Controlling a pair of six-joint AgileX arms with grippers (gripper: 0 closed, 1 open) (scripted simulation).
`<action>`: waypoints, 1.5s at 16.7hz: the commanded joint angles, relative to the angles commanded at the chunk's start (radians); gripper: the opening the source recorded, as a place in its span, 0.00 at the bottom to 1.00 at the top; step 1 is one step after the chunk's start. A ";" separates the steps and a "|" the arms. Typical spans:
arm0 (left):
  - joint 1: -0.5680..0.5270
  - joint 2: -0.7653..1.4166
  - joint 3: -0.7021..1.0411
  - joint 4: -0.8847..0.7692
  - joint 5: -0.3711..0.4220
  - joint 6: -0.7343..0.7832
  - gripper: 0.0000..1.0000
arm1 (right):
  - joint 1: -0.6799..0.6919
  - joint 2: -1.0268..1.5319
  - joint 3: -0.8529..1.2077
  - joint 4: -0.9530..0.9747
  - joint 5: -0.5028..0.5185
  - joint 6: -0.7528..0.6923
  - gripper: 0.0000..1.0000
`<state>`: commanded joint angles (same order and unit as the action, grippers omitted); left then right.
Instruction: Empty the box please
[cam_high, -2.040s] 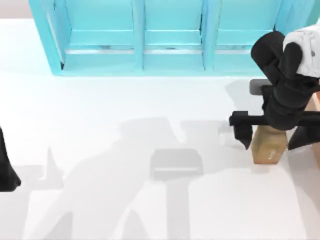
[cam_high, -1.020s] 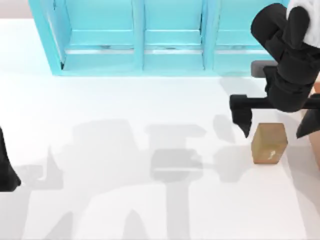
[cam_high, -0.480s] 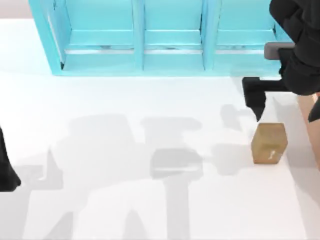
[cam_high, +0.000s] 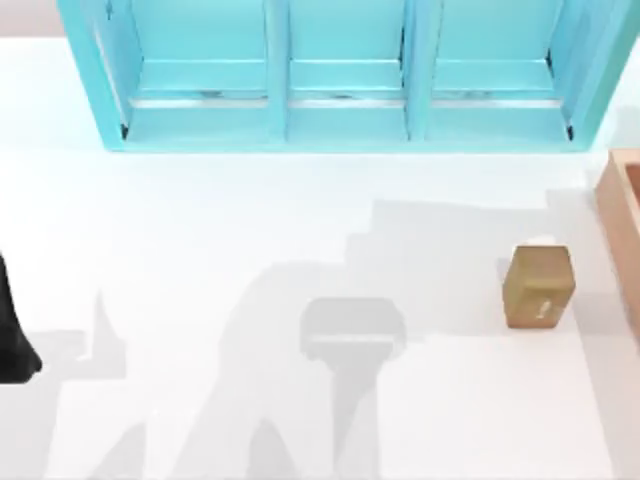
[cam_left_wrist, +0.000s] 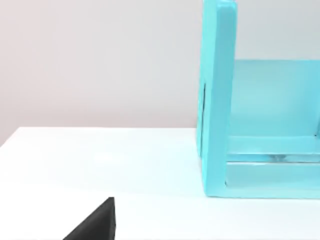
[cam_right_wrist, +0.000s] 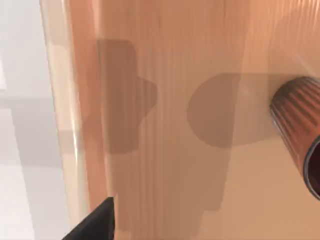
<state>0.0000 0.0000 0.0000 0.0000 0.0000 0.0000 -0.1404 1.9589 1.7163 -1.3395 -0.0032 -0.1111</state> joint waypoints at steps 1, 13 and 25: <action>0.000 0.000 0.000 0.000 0.000 0.000 1.00 | -0.061 0.004 0.016 -0.015 0.000 -0.061 1.00; 0.000 0.000 0.000 0.000 0.000 0.000 1.00 | -0.202 0.007 0.037 -0.020 0.000 -0.204 1.00; 0.000 0.000 0.000 0.000 0.000 0.000 1.00 | -0.202 0.052 -0.260 0.321 0.001 -0.202 1.00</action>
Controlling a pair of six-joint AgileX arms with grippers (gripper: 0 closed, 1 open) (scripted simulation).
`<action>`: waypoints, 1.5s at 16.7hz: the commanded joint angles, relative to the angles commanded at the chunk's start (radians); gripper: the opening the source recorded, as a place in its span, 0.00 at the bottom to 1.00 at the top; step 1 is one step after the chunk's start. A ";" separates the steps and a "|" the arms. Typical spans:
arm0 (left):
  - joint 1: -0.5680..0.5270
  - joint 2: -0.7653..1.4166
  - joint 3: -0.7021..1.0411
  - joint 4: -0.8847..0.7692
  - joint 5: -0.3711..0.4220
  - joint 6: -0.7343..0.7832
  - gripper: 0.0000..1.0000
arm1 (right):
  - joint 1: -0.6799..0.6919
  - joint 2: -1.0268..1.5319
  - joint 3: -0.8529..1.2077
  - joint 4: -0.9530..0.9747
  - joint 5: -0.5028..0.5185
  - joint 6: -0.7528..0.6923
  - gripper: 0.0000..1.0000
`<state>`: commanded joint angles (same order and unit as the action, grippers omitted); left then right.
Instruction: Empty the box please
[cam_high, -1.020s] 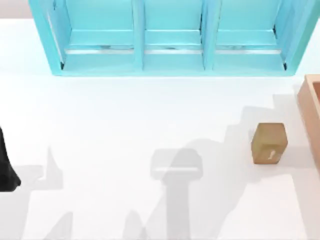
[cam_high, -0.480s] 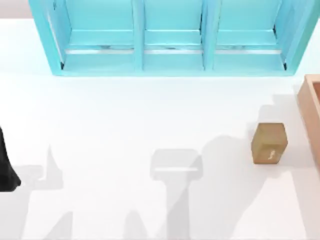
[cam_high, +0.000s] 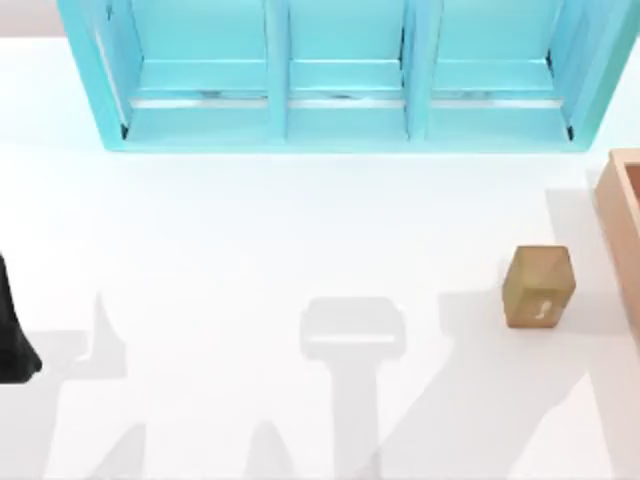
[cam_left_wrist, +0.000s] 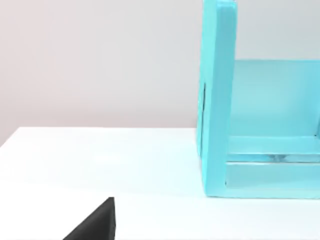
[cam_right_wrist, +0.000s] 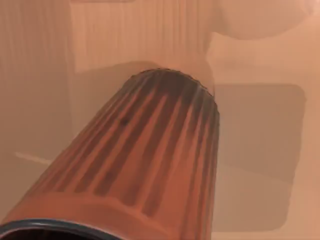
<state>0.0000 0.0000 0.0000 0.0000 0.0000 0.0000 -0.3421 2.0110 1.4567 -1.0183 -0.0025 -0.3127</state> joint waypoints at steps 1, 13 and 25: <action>0.000 0.000 0.000 0.000 0.000 0.000 1.00 | 0.000 0.001 -0.007 0.009 0.000 0.000 1.00; 0.000 0.000 0.000 0.000 0.000 0.000 1.00 | 0.000 0.001 -0.008 0.010 0.000 0.000 0.40; 0.000 0.000 0.000 0.000 0.000 0.000 1.00 | 0.000 0.001 -0.008 0.010 0.000 0.000 0.00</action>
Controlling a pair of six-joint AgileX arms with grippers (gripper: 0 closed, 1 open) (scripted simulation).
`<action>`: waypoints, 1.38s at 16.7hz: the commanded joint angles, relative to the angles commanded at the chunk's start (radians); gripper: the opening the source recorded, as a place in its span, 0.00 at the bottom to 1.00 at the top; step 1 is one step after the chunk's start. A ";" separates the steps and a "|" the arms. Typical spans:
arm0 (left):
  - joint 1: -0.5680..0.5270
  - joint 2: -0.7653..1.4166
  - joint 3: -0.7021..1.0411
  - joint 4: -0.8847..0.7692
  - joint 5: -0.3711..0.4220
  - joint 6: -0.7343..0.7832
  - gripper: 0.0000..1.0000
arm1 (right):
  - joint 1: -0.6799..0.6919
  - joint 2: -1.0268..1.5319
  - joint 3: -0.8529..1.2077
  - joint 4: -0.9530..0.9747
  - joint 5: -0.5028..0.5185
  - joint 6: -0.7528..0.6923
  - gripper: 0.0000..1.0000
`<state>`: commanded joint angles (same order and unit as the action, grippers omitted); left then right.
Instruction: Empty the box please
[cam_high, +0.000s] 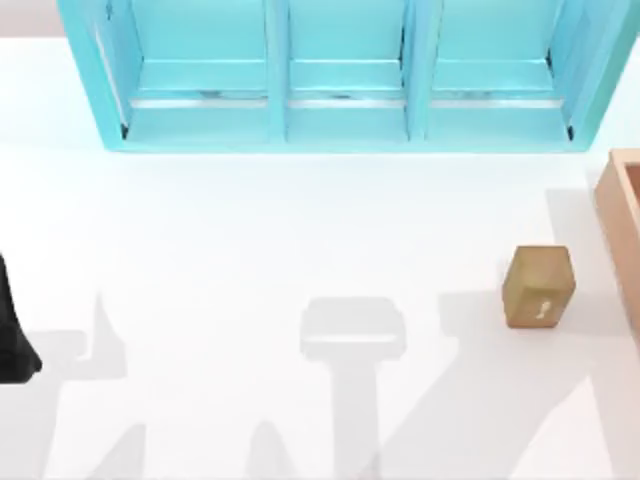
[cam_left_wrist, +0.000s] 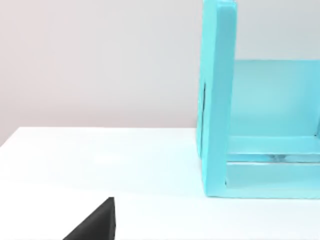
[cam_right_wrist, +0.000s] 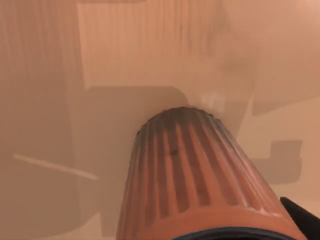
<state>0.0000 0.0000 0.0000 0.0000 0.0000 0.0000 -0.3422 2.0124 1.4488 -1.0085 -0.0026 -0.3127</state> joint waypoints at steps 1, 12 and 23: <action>0.000 0.000 0.000 0.000 0.000 0.000 1.00 | 0.000 0.000 0.000 0.000 0.000 0.000 0.00; 0.000 0.000 0.000 0.000 0.000 0.000 1.00 | -0.064 -0.079 0.343 -0.296 -0.011 -0.034 0.00; 0.000 0.000 0.000 0.000 0.000 0.000 1.00 | -0.008 -0.039 0.466 -0.502 -0.002 -0.003 0.00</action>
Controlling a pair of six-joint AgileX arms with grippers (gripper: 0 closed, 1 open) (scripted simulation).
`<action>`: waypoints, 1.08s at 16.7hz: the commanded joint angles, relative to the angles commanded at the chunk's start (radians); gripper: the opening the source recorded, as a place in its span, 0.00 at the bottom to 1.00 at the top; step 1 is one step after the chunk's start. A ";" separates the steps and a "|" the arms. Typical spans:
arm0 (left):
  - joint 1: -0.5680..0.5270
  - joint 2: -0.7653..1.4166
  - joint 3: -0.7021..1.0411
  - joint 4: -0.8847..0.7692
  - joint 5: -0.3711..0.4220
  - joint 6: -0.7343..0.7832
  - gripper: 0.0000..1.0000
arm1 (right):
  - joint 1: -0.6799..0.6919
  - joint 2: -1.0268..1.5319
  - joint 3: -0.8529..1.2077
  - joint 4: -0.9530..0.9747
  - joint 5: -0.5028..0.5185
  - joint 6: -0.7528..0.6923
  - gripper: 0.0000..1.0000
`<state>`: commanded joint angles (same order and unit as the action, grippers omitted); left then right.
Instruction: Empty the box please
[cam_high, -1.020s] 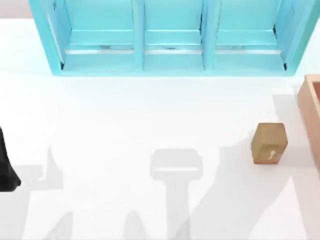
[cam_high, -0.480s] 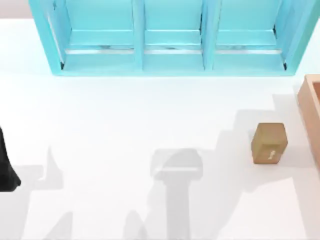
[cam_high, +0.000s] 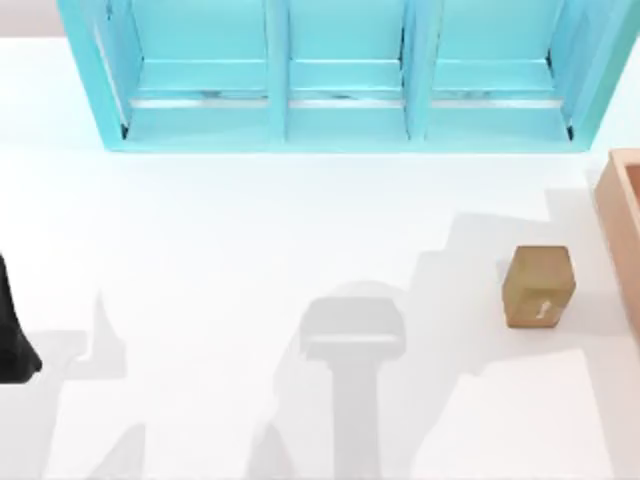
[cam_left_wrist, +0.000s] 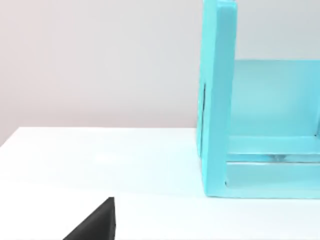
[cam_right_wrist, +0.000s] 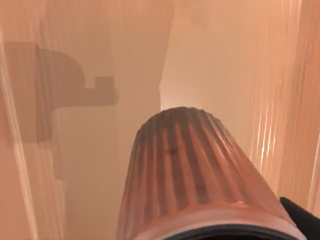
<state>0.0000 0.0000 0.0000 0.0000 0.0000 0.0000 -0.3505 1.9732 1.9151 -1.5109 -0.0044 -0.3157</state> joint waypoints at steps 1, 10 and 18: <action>0.000 0.000 0.000 0.000 0.000 0.000 1.00 | 0.002 -0.001 -0.002 0.001 0.000 0.002 0.00; 0.000 0.000 0.000 0.000 0.000 0.000 1.00 | 0.336 -0.149 -0.308 0.172 0.022 0.324 0.00; 0.000 0.000 0.000 0.000 0.000 0.000 1.00 | 0.682 -0.267 -0.667 0.311 0.043 0.680 0.00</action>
<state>0.0000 0.0000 0.0000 0.0000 0.0000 0.0000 0.3319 1.7064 1.2482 -1.2002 0.0389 0.3641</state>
